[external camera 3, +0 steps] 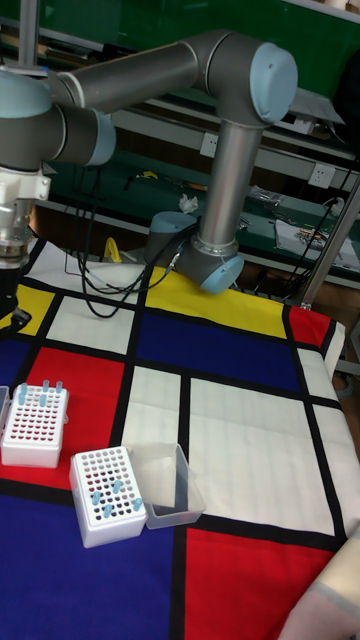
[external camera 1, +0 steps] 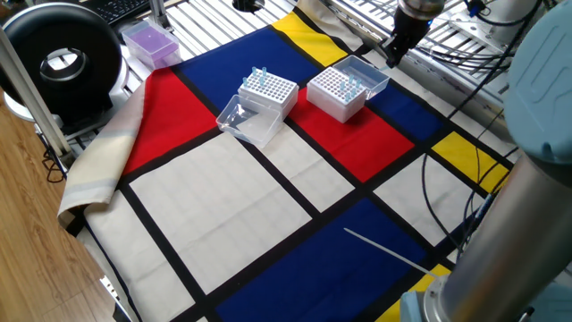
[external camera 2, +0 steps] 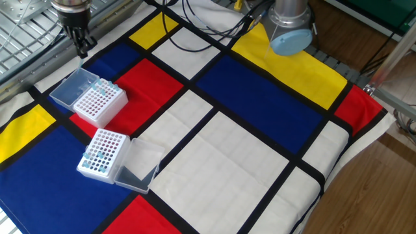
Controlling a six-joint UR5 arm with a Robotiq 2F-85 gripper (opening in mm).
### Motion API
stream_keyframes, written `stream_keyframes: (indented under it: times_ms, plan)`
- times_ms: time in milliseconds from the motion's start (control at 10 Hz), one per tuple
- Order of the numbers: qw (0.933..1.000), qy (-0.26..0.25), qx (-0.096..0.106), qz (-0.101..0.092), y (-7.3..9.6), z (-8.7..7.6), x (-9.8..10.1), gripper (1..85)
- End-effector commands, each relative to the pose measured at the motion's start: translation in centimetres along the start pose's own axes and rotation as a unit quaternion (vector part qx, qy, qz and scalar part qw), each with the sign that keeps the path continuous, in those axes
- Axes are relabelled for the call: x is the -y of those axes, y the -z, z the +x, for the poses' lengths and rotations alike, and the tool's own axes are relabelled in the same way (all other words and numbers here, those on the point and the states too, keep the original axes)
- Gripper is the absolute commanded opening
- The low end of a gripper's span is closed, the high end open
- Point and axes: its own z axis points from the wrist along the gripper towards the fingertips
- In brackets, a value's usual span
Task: Transfer all medium pipette tips from one holder to another
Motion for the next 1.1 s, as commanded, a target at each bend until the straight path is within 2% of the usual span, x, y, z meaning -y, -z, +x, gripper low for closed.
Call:
stream_keyframes:
  times_ms: [0, 300, 400, 600, 900, 1000]
  plan:
    - [0.9994, -0.017, -0.028, -0.003, 1.7, 1.0, -0.9, 1.7]
    - [0.9984, -0.023, -0.052, -0.004, 3.1, 1.6, -1.3, 1.7]
    - [0.9976, -0.027, -0.065, 0.003, 3.6, 2.0, -1.4, 1.7]
    - [0.9967, -0.025, -0.077, 0.005, 3.8, 2.4, -1.4, 1.7]
    - [0.9949, -0.015, -0.097, 0.021, 4.2, 2.3, -0.1, 1.7]
    - [0.9937, -0.010, -0.109, 0.023, 4.3, 2.2, 0.4, 1.7]
